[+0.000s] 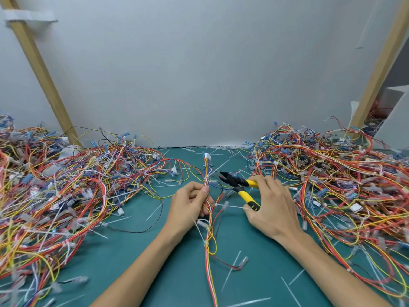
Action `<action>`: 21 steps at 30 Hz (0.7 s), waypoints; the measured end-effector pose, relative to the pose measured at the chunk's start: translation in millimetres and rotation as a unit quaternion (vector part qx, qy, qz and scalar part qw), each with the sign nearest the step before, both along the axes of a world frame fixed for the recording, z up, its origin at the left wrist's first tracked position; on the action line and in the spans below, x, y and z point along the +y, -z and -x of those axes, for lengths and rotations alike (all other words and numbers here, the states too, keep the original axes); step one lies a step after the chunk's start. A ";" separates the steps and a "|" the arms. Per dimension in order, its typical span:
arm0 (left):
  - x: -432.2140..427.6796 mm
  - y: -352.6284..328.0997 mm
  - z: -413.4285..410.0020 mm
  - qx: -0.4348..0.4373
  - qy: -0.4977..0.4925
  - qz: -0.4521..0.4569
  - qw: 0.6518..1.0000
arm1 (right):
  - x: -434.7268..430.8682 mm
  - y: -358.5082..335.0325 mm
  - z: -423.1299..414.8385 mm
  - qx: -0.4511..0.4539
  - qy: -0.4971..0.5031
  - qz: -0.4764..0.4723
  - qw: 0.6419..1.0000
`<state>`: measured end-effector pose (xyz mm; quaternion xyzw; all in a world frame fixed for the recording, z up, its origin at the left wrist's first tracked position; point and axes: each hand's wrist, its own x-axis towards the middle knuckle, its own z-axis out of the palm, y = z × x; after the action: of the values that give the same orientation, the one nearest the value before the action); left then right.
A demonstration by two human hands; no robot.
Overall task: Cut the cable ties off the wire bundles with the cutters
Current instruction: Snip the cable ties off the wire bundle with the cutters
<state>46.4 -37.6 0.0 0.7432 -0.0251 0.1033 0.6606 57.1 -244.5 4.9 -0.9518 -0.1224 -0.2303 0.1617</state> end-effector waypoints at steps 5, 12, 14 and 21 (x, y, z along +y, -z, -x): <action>-0.5 -0.8 -0.3 -0.004 0.016 -0.003 1.000 | 1.1 2.2 -2.1 -0.002 0.008 0.009 1.000; -0.6 0.4 -3.7 -0.006 0.046 -0.030 0.998 | 4.2 2.9 -5.4 -0.007 0.003 0.038 0.999; -1.0 1.2 -4.1 -0.006 0.052 -0.033 0.998 | 4.5 3.1 -5.3 -0.012 -0.001 0.039 0.999; -2.1 -0.2 -2.6 -0.005 0.057 -0.037 0.998 | 4.9 3.5 -4.5 -0.017 -0.013 0.036 0.999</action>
<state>49.0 -39.7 0.2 0.7639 -0.0743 0.0677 0.6374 61.6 -239.6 1.4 -0.9513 -0.1459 -0.2393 0.1284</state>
